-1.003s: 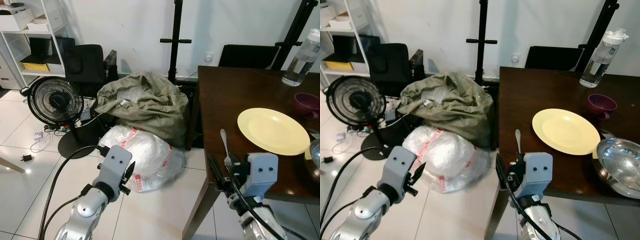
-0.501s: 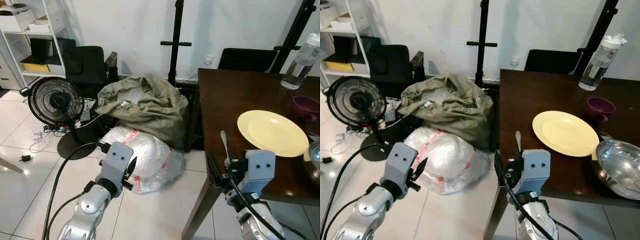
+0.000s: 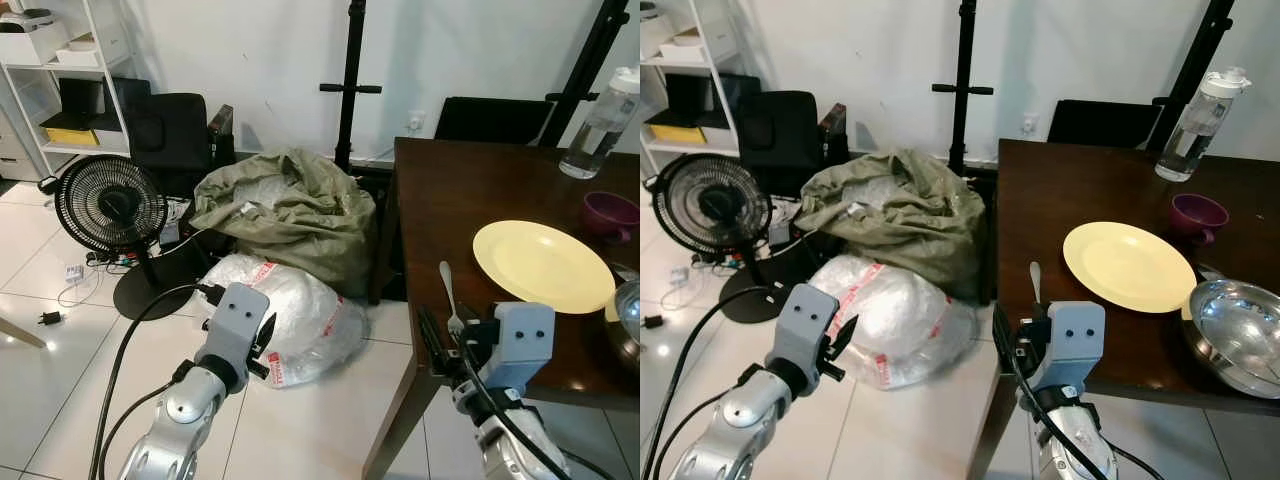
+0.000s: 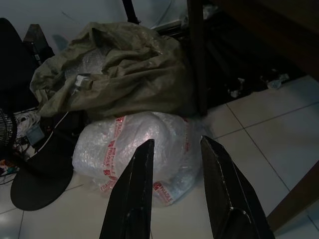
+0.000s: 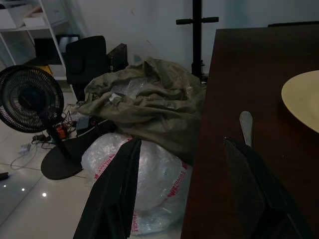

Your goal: Setting the table

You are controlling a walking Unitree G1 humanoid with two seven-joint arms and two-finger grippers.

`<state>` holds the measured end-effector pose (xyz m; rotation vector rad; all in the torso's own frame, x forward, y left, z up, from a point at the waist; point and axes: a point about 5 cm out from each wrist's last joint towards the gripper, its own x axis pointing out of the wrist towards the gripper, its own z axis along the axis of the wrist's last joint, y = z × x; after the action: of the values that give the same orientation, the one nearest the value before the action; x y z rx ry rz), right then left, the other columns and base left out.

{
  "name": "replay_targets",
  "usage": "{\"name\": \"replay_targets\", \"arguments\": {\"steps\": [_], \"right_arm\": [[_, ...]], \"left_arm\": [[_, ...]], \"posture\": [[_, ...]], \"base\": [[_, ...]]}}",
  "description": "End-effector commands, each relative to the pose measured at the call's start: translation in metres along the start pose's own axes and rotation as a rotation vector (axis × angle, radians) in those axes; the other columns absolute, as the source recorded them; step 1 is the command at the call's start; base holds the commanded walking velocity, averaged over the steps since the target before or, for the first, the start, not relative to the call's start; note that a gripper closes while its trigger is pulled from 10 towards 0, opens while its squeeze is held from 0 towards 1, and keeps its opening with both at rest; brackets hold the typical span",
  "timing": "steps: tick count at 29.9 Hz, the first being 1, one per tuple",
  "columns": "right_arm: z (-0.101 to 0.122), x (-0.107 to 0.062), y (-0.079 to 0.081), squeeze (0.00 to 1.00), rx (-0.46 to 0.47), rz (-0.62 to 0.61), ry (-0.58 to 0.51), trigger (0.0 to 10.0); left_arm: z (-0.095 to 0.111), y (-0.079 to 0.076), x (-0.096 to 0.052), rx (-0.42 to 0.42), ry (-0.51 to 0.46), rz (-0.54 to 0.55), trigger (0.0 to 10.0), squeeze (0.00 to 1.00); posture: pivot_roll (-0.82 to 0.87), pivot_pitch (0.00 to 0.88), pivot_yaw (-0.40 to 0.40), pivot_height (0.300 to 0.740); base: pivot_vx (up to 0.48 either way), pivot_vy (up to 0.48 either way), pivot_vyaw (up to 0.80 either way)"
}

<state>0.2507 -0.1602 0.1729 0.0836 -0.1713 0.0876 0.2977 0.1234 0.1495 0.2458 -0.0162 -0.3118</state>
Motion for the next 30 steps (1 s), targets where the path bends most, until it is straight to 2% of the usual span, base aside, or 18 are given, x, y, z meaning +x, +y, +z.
{"name": "replay_targets", "arguments": {"steps": [1, 30], "right_arm": [[-0.0047, -0.0009, -0.0003, 0.00, 0.002, -0.011, 0.017, 10.0], [-0.0066, 0.0038, 0.0039, 0.00, 0.021, -0.010, 0.010, 10.0]], "left_arm": [[-0.0031, -0.0007, 0.0000, -0.001, 0.008, 0.002, 10.0, 0.00], [-0.0016, -0.0021, 0.0014, 0.002, 0.003, -0.002, 10.0, 0.00]], "posture": [[-0.06, 0.090, 0.095, 0.740], [-0.05, 0.085, 0.099, 0.740]], "base": [[0.000, 0.000, 0.00], [0.000, 0.000, 0.00]]}}
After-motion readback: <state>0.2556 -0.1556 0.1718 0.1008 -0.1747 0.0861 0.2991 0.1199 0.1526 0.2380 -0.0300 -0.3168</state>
